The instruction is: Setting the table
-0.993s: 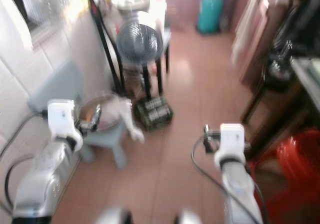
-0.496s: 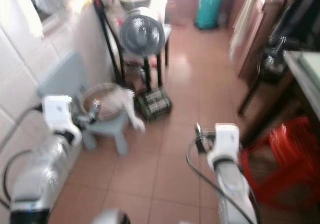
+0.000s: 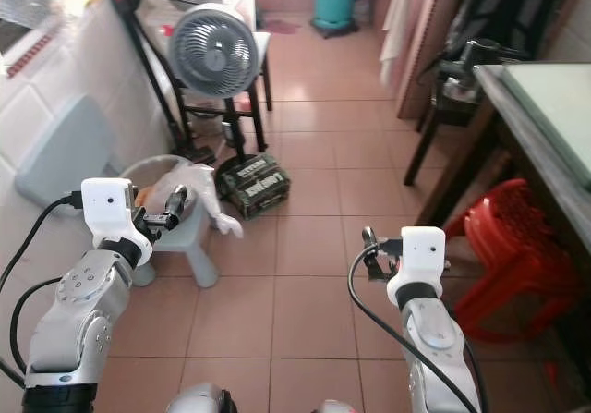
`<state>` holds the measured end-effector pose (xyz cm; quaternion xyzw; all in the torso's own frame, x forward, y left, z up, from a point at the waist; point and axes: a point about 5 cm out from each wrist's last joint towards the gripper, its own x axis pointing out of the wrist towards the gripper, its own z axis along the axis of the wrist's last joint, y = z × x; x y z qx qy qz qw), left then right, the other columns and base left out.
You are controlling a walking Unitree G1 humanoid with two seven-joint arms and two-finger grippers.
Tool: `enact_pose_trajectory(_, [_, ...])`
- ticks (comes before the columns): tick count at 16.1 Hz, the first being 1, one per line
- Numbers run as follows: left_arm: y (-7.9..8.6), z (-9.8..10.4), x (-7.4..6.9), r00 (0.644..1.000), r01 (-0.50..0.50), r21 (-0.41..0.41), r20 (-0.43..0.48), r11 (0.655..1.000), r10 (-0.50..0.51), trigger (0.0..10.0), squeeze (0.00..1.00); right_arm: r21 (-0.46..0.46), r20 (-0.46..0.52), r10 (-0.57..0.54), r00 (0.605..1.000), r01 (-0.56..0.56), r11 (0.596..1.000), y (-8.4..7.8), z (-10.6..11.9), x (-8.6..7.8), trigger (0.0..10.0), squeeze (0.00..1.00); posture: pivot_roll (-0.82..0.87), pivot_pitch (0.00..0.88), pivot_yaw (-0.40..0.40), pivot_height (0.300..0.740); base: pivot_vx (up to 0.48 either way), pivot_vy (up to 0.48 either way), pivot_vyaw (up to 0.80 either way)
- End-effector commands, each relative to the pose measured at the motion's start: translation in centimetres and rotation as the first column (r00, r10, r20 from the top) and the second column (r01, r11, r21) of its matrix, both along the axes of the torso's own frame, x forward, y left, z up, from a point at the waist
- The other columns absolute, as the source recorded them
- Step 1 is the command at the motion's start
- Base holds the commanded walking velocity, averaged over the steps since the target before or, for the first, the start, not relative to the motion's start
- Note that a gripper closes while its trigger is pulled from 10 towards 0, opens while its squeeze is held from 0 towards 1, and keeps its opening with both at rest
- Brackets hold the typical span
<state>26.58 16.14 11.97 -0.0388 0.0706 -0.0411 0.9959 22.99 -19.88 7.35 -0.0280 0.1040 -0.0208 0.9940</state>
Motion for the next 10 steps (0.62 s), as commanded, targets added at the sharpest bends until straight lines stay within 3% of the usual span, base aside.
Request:
enact_pose_trajectory(1, [0.16,-0.04,0.03,1.000,-0.002,0.007,0.001,1.000,0.002,10.0,0.00,-0.012,-0.002,-0.010,1.000,0.010,1.000,-0.15,-0.09,-0.08,10.0,0.00,-0.01,0.000,0.038,0.740,0.000,0.000,-0.80])
enact_pose_trajectory(4, [0.21,0.04,0.15,1.000,-0.006,0.009,0.007,1.000,0.006,10.0,0.00,-0.021,0.000,-0.011,1.000,0.011,1.000,-0.25,-0.10,0.01,10.0,0.00,-0.01,0.000,0.037,0.740,0.000,0.000,-0.80])
enact_pose_trajectory(6, [0.27,0.00,0.12,1.000,-0.007,0.011,0.005,1.000,0.007,10.0,0.00,-0.024,0.000,-0.016,1.000,0.016,1.000,-0.37,-0.13,0.05,10.0,0.00,-0.01,0.000,0.037,0.740,0.000,0.277,-0.80])
enact_pose_trajectory(10, [0.28,-0.19,-0.26,1.000,-0.009,0.014,-0.003,1.000,0.009,10.0,0.00,-0.026,-0.002,-0.021,1.000,0.021,0.999,-0.39,-0.22,-0.03,10.0,0.00,0.00,0.002,0.035,0.740,0.000,0.336,0.00])
